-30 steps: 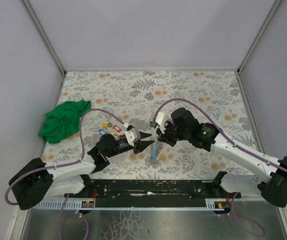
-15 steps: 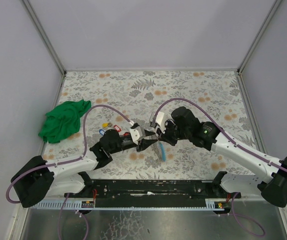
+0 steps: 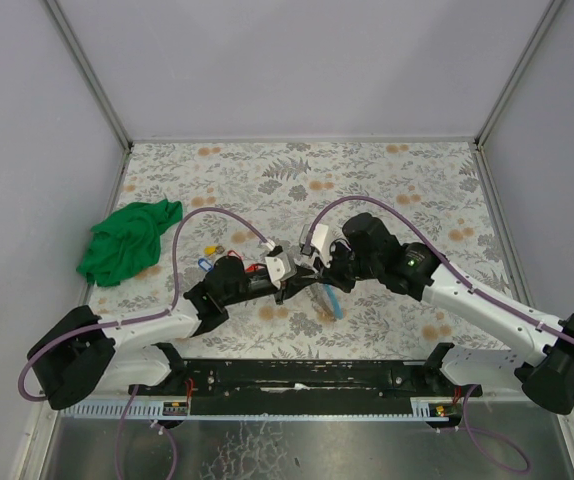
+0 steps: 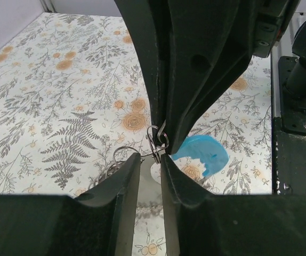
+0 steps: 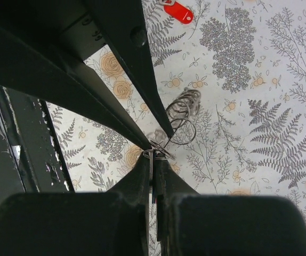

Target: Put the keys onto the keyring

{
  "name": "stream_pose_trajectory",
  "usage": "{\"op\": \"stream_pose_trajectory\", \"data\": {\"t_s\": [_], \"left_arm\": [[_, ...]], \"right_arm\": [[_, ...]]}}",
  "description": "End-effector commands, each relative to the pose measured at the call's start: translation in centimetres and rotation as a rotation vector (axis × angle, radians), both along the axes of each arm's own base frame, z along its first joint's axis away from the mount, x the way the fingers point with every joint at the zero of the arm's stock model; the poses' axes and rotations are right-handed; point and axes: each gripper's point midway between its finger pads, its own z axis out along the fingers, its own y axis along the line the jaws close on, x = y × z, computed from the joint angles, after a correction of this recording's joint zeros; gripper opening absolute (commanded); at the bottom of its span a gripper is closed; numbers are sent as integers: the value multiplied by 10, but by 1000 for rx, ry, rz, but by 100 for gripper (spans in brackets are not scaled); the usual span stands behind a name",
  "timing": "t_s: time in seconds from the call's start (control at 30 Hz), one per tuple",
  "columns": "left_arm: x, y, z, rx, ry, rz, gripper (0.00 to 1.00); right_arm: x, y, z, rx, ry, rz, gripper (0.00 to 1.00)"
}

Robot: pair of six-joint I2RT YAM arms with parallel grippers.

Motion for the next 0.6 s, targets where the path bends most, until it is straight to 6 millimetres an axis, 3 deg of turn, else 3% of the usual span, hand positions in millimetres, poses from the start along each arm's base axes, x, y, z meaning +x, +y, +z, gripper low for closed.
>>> {"op": "stream_pose_trajectory", "data": {"t_s": [0.0,0.27,0.37,0.43,0.57], "left_arm": [[1,-8,17,-29,-28,-25,19],[0,-10,20,-42,-30,-34,13],[0,-11,22,-52,-29,-36,6],[0,-9,21,-51,-27,-27,0],[1,-1,20,-58,-31,10,0]], "right_arm": [[3,14,27,74,-30,34,0],[1,15,24,64,-9,46,0],[1,15,23,60,-9,42,0],[3,12,24,53,-18,24,0],[9,0,24,31,-51,-42,0]]}}
